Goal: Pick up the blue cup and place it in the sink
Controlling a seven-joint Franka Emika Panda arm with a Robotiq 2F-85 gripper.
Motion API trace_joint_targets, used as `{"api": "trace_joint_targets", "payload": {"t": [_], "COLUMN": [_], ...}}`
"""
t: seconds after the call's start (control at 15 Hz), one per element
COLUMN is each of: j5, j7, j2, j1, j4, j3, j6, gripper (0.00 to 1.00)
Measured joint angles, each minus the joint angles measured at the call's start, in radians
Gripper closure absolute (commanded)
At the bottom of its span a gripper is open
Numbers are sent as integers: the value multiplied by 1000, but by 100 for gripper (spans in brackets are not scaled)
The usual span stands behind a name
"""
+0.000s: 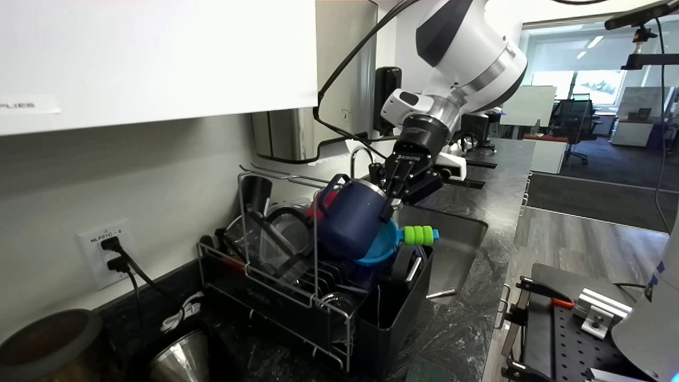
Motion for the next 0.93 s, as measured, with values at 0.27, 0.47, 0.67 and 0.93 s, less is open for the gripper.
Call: {"api": "trace_joint_targets", "payload": {"t": [0.27, 0.47, 0.67, 0.93], "j5": [-4, -40, -95, -178], "j7": [3, 26, 70, 121], "j2": [-2, -22, -59, -108], "j1": [-9, -20, -33, -54], "j4": [3, 4, 4, 1], "j3": [0, -4, -12, -29], "j6": [-18, -59, -129, -221], "gripper": [98, 98, 98, 98]}}
